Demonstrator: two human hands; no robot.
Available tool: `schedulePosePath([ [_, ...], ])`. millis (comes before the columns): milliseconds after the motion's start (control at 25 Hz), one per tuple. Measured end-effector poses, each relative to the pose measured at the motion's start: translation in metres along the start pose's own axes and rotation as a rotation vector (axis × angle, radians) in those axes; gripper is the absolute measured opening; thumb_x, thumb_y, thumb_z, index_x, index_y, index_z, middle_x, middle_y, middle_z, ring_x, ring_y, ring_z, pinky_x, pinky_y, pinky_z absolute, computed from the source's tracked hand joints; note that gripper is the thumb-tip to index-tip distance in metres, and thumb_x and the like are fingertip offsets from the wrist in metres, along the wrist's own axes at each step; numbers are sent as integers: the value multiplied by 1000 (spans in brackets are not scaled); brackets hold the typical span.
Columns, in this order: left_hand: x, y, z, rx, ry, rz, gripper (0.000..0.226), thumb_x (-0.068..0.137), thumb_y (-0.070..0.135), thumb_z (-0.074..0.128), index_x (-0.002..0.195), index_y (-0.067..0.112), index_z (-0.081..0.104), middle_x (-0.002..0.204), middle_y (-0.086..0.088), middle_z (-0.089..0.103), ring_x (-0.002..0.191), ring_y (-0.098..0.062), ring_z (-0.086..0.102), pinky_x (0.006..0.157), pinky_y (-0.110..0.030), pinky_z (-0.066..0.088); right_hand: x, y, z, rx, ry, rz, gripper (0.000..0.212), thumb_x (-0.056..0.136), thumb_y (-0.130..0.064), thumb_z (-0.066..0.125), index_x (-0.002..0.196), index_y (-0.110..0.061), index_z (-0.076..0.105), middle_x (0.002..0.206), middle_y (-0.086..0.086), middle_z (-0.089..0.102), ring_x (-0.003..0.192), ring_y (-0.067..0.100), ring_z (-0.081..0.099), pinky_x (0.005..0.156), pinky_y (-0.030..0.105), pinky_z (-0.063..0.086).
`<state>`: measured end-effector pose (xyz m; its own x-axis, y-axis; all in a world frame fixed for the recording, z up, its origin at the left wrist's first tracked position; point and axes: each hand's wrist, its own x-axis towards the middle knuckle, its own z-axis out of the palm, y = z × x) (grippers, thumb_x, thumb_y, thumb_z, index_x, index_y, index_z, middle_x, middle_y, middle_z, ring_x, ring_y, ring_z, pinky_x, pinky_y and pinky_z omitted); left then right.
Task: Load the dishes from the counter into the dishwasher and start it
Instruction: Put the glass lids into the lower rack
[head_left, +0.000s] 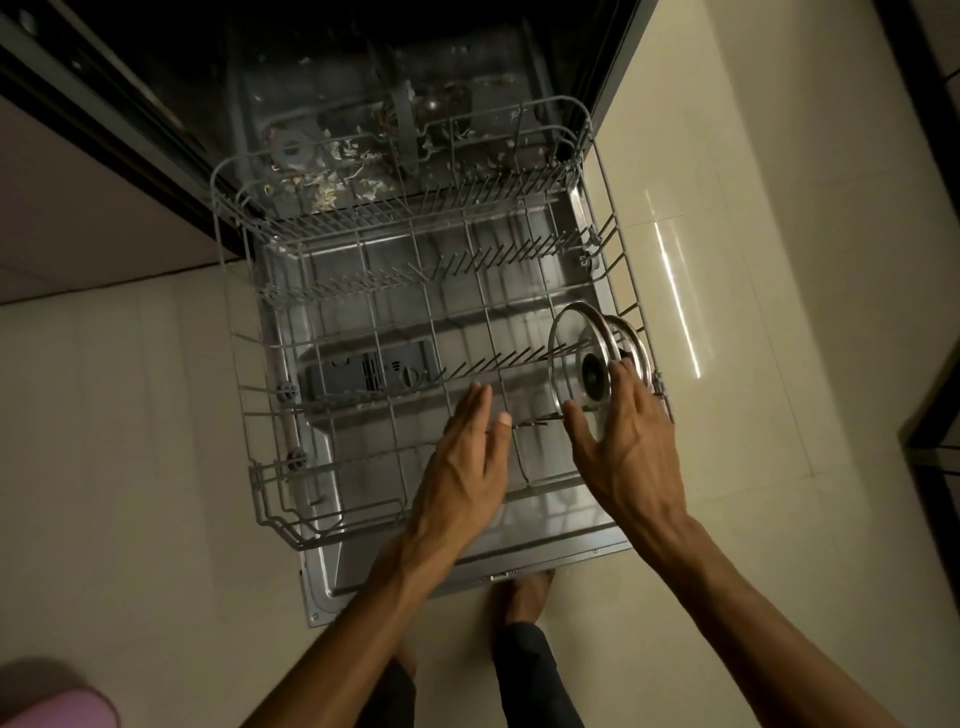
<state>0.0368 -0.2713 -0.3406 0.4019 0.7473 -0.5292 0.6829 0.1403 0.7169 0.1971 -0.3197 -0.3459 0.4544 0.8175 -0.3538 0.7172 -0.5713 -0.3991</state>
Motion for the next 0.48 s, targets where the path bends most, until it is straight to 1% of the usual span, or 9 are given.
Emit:
schedulePosePath([
  [80, -12, 3, -23, 38, 49, 41, 56, 103, 40, 23, 154, 21, 8, 155, 15, -2, 141, 5, -1, 118, -15, 6, -5, -20, -8, -19, -35, -71, 70, 97, -55, 41, 152, -15, 23, 158, 11, 27, 145, 25, 29, 116, 51, 28],
  [160, -28, 6, -49, 55, 91, 55, 56, 103, 39, 22, 154, 21, 6, 151, 19, -5, 140, 8, -4, 111, -4, -2, -9, -51, -20, -15, -80, -155, 73, 98, -58, 33, 155, -16, 15, 163, 7, 13, 149, 21, 16, 121, 48, 18],
  [200, -37, 9, -61, 58, 109, 60, 57, 103, 39, 22, 154, 21, 5, 151, 20, -6, 140, 8, -6, 109, -2, -3, -11, -70, -26, -20, -106, -197, 74, 98, -60, 28, 155, -16, 13, 163, 6, 10, 150, 20, 12, 122, 46, 14],
  [240, -45, 11, -74, 61, 127, 67, 57, 102, 40, 21, 154, 22, 4, 152, 20, -7, 141, 8, -7, 110, -4, -4, -14, -89, -32, -29, -134, -236, 73, 99, -60, 25, 155, -16, 11, 163, 5, 8, 150, 18, 10, 123, 45, 10],
  [320, -60, 16, -100, 55, 171, 87, 58, 101, 42, 20, 153, 23, 0, 155, 18, -8, 141, 8, -11, 116, -12, -4, -20, -129, -43, -55, -166, -309, 69, 101, -57, 22, 156, -16, 11, 163, 3, 7, 150, 15, 6, 123, 42, 4],
  [400, -70, 22, -125, 40, 219, 96, 57, 99, 44, 18, 149, 27, -4, 158, 15, -9, 141, 8, -15, 120, -19, -5, -26, -166, -56, -81, -172, -372, 69, 100, -57, 14, 155, -16, 11, 164, 3, 6, 150, 13, 4, 123, 40, 0],
  [480, -82, 28, -158, 43, 295, 118, 55, 99, 47, 15, 147, 29, -6, 159, 13, -11, 142, 8, -18, 121, -22, -6, -31, -207, -73, -94, -157, -443, 67, 102, -55, 12, 156, -15, 11, 164, 2, 5, 150, 12, 3, 123, 38, -3],
])
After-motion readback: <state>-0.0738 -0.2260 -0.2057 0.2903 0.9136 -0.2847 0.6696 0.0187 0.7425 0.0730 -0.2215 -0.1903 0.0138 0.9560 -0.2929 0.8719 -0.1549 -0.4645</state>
